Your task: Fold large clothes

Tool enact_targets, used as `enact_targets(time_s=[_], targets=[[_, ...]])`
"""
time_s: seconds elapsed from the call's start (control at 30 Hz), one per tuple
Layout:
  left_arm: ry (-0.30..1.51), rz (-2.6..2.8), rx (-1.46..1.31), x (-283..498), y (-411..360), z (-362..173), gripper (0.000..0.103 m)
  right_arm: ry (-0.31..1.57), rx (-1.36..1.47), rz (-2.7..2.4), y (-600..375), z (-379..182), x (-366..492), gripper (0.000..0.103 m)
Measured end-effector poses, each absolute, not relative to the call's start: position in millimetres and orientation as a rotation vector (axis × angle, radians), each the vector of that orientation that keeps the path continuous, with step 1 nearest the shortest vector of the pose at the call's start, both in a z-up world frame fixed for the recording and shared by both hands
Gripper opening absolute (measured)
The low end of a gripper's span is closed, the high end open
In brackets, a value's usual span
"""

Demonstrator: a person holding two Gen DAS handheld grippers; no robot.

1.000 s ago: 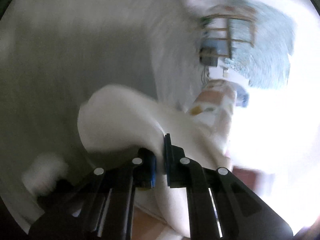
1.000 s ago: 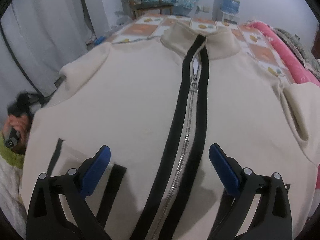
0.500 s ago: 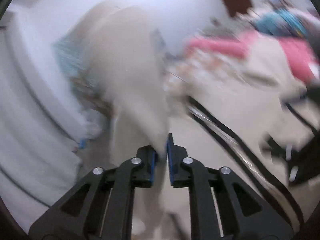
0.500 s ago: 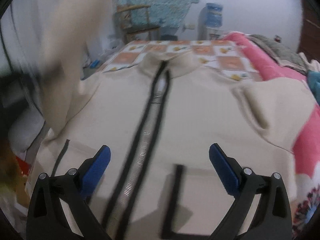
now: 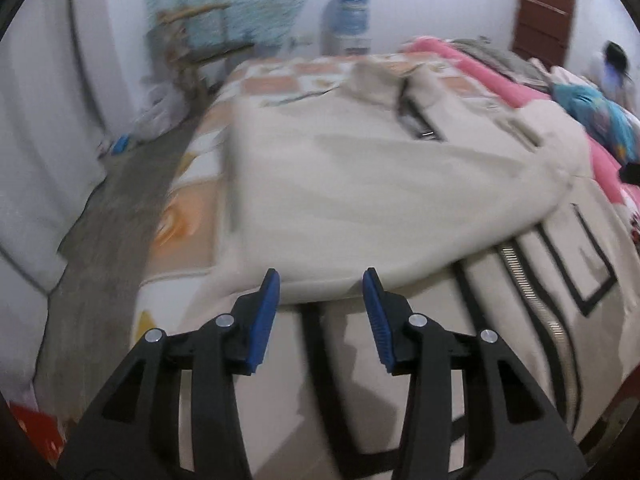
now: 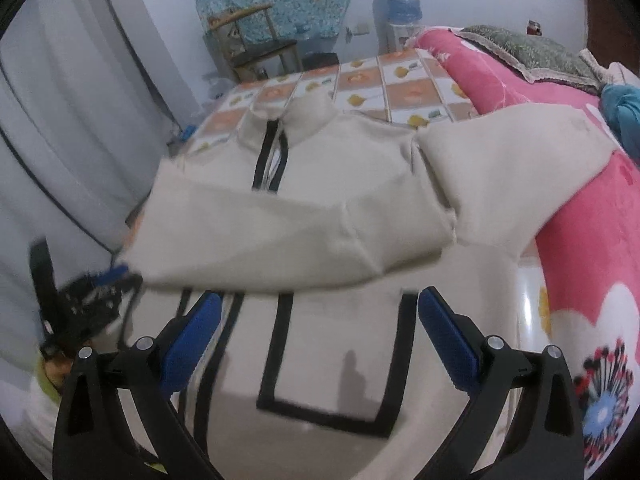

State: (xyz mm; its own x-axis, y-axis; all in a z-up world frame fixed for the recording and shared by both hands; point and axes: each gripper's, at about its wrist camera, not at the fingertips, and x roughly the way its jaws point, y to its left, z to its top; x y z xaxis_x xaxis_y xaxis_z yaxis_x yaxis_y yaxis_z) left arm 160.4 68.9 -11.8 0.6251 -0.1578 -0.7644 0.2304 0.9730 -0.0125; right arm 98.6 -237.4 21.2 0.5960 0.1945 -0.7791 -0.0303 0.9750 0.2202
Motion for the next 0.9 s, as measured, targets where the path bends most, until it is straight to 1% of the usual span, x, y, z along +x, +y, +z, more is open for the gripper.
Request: enact_targets(time_s=[0.1, 0.17, 0.27, 0.33, 0.4, 0.5, 0.6, 0.67, 0.77, 0.9], targets=[[0.874, -0.234, 0.027, 150.2, 88.3, -19.8, 0.042, 0.922, 0.225, 0.102, -250.7, 24.6, 118.2, 0.096], [0.866, -0.235, 0.031, 143.9, 88.6, -21.1, 0.042, 0.930, 0.259, 0.091, -260.0, 22.8, 134.9, 0.091], [0.865, -0.243, 0.027, 142.5, 87.2, -27.3, 0.042, 0.971, 0.281, 0.086, -264.8, 12.1, 168.0, 0.073], [0.861, -0.247, 0.019, 141.4, 88.6, -31.2, 0.042, 0.997, 0.280, 0.088, -264.4, 3.6, 188.0, 0.057], [0.857, -0.244, 0.028, 143.9, 86.3, -33.6, 0.041, 1.025, 0.267, 0.089, -259.7, -7.9, 211.6, 0.052], [0.855, -0.239, 0.035, 143.0, 85.1, -33.7, 0.041, 1.082, 0.209, 0.112, -244.9, -27.0, 237.7, 0.050], [0.854, -0.236, 0.036, 142.2, 84.9, -33.7, 0.042, 1.157, 0.151, 0.101, -235.7, -44.3, 239.5, 0.045], [0.852, -0.237, 0.034, 141.8, 85.5, -33.7, 0.042, 1.157, 0.119, 0.109, -233.2, -44.1, 226.4, 0.044], [0.844, -0.235, 0.037, 140.0, 84.9, -33.6, 0.042, 1.129, 0.050, 0.139, -230.0, -33.1, 185.0, 0.042], [0.839, -0.240, 0.030, 139.2, 85.7, -33.6, 0.042, 1.151, 0.017, 0.161, -230.8, -34.7, 132.4, 0.041]])
